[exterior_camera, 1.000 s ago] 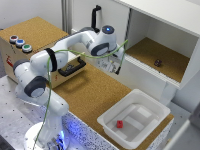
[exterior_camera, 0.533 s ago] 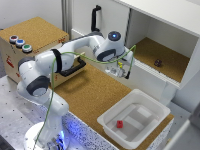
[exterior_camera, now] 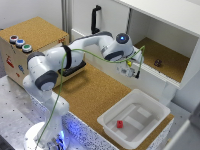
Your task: Put the grasped yellow block inside the right cabinet
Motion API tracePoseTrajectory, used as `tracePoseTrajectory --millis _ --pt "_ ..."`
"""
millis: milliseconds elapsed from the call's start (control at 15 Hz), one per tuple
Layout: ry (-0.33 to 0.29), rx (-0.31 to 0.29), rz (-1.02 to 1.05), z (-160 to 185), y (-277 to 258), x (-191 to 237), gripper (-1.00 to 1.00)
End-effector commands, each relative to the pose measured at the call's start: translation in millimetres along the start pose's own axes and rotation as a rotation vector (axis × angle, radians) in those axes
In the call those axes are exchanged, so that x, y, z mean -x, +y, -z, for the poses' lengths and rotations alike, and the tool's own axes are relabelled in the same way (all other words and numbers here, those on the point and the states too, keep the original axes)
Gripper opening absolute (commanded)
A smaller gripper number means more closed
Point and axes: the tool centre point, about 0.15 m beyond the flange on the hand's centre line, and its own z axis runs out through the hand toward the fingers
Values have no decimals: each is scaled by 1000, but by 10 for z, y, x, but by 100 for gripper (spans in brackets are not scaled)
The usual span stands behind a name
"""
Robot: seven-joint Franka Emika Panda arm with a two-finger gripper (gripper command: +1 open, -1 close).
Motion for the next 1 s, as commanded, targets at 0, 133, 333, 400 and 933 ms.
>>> tracePoseTrajectory --millis 0,133,333,400,933 --pt "-14 -73 -45 -534 366 -579 -100" --pt "1 -68 -73 -623 435 -681 -100" --pt "-20 -70 -65 -764 416 -784 -100" --pt "-18 -63 -67 -792 419 -792 -100" --pt "93 14 -149 -674 298 -693 100"
